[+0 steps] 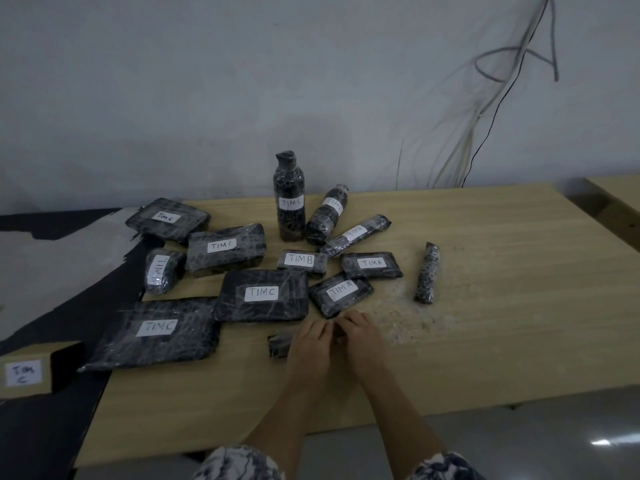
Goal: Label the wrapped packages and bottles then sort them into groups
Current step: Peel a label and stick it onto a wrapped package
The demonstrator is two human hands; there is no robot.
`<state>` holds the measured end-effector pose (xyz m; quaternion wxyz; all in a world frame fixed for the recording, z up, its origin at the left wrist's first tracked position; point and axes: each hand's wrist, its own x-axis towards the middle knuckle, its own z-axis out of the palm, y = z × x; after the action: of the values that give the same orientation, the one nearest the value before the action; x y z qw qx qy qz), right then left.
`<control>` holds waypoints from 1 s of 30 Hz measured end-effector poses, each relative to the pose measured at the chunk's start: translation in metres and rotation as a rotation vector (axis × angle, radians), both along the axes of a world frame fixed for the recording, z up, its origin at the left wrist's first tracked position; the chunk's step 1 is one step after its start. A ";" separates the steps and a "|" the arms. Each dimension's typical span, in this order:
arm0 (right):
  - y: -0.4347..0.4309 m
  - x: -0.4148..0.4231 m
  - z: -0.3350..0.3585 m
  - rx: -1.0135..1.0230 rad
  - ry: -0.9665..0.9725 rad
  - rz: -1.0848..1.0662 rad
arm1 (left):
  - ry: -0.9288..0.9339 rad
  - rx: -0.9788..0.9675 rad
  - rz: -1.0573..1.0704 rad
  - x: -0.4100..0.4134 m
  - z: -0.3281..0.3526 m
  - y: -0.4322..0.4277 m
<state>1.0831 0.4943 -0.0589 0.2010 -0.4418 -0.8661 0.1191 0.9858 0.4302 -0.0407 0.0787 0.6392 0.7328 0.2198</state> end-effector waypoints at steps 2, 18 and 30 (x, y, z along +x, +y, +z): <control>-0.001 0.001 0.001 -0.008 0.013 -0.006 | 0.037 -0.076 0.001 -0.005 -0.001 -0.001; 0.013 0.012 0.007 -0.245 0.000 -0.014 | 0.022 -0.180 0.232 -0.042 -0.010 -0.010; -0.007 -0.044 0.029 -0.244 -0.247 0.130 | -0.278 -0.133 0.282 -0.041 -0.011 -0.009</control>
<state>1.0393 0.4873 -0.0298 0.0296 -0.4172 -0.8901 0.1809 0.9444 0.4213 -0.0514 0.1897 0.4870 0.8101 0.2657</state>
